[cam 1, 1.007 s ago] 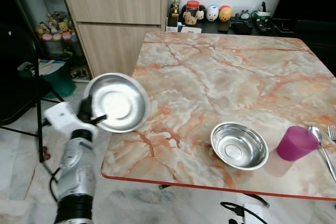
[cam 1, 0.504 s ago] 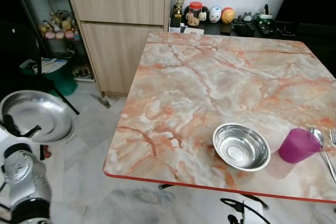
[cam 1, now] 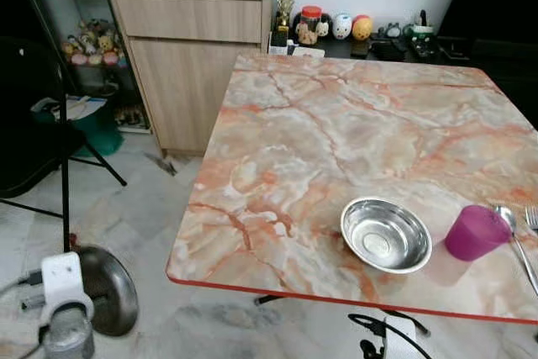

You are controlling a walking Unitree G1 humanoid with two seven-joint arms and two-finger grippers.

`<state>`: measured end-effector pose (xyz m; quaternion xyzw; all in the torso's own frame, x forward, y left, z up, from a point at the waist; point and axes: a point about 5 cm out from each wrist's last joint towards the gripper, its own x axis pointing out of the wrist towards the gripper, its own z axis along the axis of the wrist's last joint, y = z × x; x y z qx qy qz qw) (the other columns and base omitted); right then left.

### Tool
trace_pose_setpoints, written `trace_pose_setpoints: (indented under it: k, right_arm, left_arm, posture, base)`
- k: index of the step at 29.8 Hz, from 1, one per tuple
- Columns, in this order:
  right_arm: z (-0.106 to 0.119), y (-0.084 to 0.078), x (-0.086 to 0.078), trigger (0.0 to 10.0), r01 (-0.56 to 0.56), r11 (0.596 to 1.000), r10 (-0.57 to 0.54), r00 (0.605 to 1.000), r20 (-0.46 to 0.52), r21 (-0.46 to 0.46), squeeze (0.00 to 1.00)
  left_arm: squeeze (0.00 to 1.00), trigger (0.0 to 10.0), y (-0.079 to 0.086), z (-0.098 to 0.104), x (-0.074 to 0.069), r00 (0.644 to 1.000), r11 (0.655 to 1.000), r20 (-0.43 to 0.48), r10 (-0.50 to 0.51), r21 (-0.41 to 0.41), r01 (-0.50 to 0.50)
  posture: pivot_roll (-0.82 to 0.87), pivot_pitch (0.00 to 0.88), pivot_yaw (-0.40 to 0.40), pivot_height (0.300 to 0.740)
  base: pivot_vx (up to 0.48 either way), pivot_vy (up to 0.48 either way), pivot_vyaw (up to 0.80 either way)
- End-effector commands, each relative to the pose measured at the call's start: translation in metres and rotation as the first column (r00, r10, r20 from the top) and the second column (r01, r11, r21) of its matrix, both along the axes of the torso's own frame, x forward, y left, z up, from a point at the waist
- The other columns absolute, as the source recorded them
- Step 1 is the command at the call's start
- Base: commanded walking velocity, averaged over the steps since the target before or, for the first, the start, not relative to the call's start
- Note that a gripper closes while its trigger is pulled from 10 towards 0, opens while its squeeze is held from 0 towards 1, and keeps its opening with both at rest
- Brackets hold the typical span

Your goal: Setting the table

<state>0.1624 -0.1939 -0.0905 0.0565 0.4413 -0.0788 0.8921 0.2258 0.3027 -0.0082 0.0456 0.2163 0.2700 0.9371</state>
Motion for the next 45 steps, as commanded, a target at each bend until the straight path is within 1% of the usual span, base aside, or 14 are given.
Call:
trace_pose_setpoints:
  k: [1, 3, 8, 11, 13, 14, 15, 17, 19, 25, 26, 29, 41, 45]
  right_arm:
    - [0.0, -0.003, -0.001, 10.0, 0.003, 1.0, -0.003, 1.0, -0.009, -0.007, 0.0]
    - [-0.001, -0.005, -0.003, 10.0, 0.007, 1.0, -0.007, 1.0, -0.019, -0.009, 0.0]
    - [-0.002, -0.006, -0.005, 10.0, 0.008, 1.0, -0.008, 1.0, -0.024, -0.008, 0.0]
    - [-0.003, -0.006, -0.01, 10.0, 0.011, 1.0, -0.011, 0.999, -0.032, -0.008, 0.0]
    - [-0.004, -0.006, -0.013, 10.0, 0.011, 1.0, -0.011, 0.999, -0.039, -0.006, 0.0]
    - [-0.005, -0.006, -0.013, 10.0, 0.011, 1.0, -0.011, 0.999, -0.04, -0.005, 0.0]
    - [-0.005, -0.006, -0.013, 10.0, 0.011, 1.0, -0.011, 0.999, -0.04, -0.005, 0.0]
    - [-0.005, -0.005, -0.013, 10.0, 0.011, 1.0, -0.011, 0.999, -0.037, 0.001, 0.0]
    - [-0.005, -0.004, -0.013, 10.0, 0.006, 1.0, -0.006, 0.999, -0.038, 0.002, 0.0]
    - [-0.005, -0.003, -0.012, 10.0, 0.008, 1.0, -0.008, 0.999, -0.04, 0.008, 0.0]
    - [-0.005, -0.002, -0.013, 10.0, 0.008, 1.0, -0.008, 0.999, -0.045, 0.008, 0.0]
    - [-0.007, -0.001, -0.017, 10.0, 0.007, 1.0, -0.006, 0.998, -0.057, 0.01, 0.0]
    - [-0.007, 0.0, -0.018, 10.0, 0.014, 1.0, -0.013, 0.998, -0.059, 0.016, 0.0]
    - [-0.007, 0.001, -0.017, 10.0, 0.014, 1.0, -0.012, 0.998, -0.059, 0.019, 0.0]
  left_arm:
    - [0.0, 10.0, -0.003, -0.006, -0.002, 1.0, 0.997, -0.019, 0.02, -0.075, -0.021]
    - [0.0, 10.0, -0.018, -0.02, -0.005, 0.998, 0.982, -0.058, 0.019, -0.186, -0.03]
    - [0.0, 10.0, -0.024, -0.025, -0.006, 0.996, 0.964, -0.063, 0.067, -0.253, -0.081]
    - [0.0, 10.0, -0.024, -0.027, -0.007, 0.989, 0.938, -0.06, 0.138, -0.314, -0.15]
    - [0.0, 10.0, -0.027, -0.033, -0.012, 0.976, 0.882, -0.074, 0.205, -0.417, -0.217]
    - [0.0, 10.0, -0.031, -0.035, -0.011, 0.977, 0.863, -0.077, 0.199, -0.459, -0.212]
    - [0.0, 10.0, -0.031, -0.035, -0.011, 0.977, 0.863, -0.077, 0.199, -0.459, -0.212]
    - [0.0, 10.0, -0.043, -0.034, -0.003, 0.996, 0.89, -0.061, 0.071, -0.446, -0.09]
    - [0.0, 10.0, -0.048, -0.035, -0.002, 0.997, 0.896, -0.071, 0.027, -0.44, -0.056]
    - [0.0, 10.0, -0.05, -0.037, -0.003, 0.994, 0.873, -0.073, 0.077, -0.477, -0.103]
    - [0.0, 10.0, -0.051, -0.039, -0.004, 0.989, 0.837, -0.072, 0.127, -0.528, -0.145]
    - [0.0, 10.0, -0.052, -0.039, -0.004, 0.984, 0.808, -0.065, 0.166, -0.563, -0.174]
    - [0.0, 10.0, -0.062, -0.043, -0.004, 0.986, 0.804, -0.083, 0.146, -0.571, -0.167]
    - [0.0, 10.0, -0.061, -0.041, -0.003, 0.988, 0.815, -0.081, 0.134, -0.558, -0.157]
  posture:
    - [0.05, 0.0, -0.058, 0.74]
    - [0.05, 0.0, -0.057, 0.74]
    - [0.05, 0.0, -0.055, 0.74]
    - [0.05, 0.0, -0.055, 0.74]
    - [0.05, 0.0, -0.054, 0.74]
    - [0.05, 0.0, -0.054, 0.74]
    - [0.05, 0.0, -0.054, 0.74]
    - [0.04, 0.0, -0.051, 0.74]
    - [0.04, 0.0, -0.051, 0.74]
    - [0.04, 0.0, -0.05, 0.74]
    - [0.04, 0.0, -0.05, 0.74]
    - [0.04, 0.0, -0.052, 0.74]
    - [0.03, 0.0, -0.047, 0.74]
    - [0.03, 0.0, -0.045, 0.74]
  base:
    - [0.0, 0.0, 0.0]
    - [0.0, 0.0, 0.0]
    - [0.0, 0.0, 0.0]
    - [0.0, 0.0, 0.0]
    - [0.0, 0.0, 0.0]
    - [0.0, 0.0, 0.0]
    - [0.0, 0.0, 0.0]
    - [0.0, 0.0, 0.0]
    - [0.0, 0.0, 0.0]
    - [0.0, 0.0, 0.0]
    - [0.0, 0.0, 0.0]
    - [0.0, 0.0, 0.0]
    - [0.0, 0.0, 0.0]
    - [0.0, 0.0, 0.0]
